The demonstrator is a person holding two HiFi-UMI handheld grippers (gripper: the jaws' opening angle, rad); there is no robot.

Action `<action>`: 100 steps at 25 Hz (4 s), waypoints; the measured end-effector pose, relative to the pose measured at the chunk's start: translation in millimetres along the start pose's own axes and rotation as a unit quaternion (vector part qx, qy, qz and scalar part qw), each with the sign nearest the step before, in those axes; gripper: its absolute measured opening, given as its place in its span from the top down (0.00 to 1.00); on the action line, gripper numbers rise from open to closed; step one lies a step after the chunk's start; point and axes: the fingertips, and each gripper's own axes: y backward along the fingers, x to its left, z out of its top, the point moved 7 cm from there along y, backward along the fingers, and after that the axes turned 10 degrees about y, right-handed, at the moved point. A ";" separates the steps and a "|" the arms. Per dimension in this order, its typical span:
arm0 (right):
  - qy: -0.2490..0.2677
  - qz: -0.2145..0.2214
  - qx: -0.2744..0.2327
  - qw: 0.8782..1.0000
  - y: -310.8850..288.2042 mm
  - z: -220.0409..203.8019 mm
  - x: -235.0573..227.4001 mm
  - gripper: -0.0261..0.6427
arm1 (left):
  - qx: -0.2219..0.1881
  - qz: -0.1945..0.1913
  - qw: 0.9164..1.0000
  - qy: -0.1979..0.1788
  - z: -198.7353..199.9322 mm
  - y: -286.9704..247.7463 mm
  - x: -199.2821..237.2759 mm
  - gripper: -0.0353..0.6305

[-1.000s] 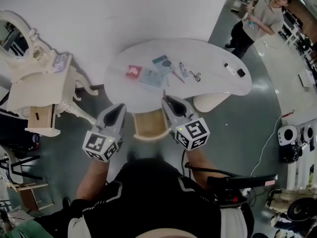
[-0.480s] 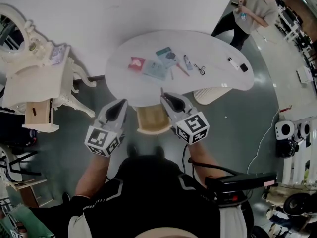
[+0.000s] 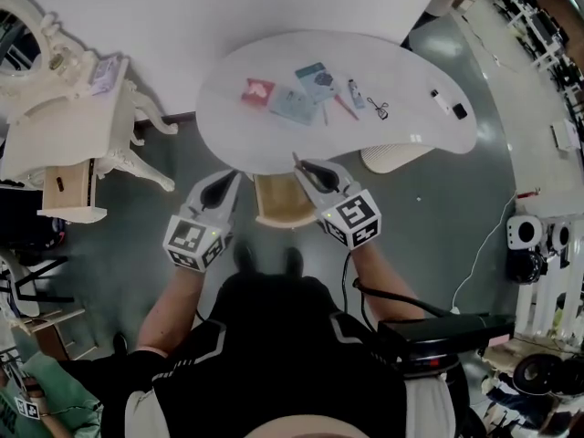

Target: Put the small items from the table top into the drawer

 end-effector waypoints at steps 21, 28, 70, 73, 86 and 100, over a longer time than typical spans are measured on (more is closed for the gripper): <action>0.053 0.095 0.098 0.989 -46.0 -84.7 40.6 0.89 | 0.061 0.035 0.997 0.038 -78.0 -3.0 31.1 0.95; 0.108 0.138 0.148 0.973 -61.5 -115.6 54.5 0.89 | 0.079 0.036 0.995 0.045 -96.4 -5.8 40.2 0.95; 0.264 0.307 0.310 0.861 -158.4 -280.0 67.1 0.89 | 0.139 0.104 0.983 0.055 -211.5 -40.1 103.1 0.95; 0.270 0.309 0.334 0.849 -164.7 -295.0 68.7 0.89 | 0.146 0.096 0.983 0.052 -219.4 -42.9 102.6 0.95; 0.289 0.308 0.411 0.808 -193.3 -345.0 66.6 0.89 | 0.158 0.088 0.982 0.058 -235.8 -39.5 109.2 0.95; 0.279 0.305 0.440 0.797 -206.2 -373.4 60.6 0.89 | 0.164 0.079 0.981 0.063 -244.0 -34.3 107.9 0.95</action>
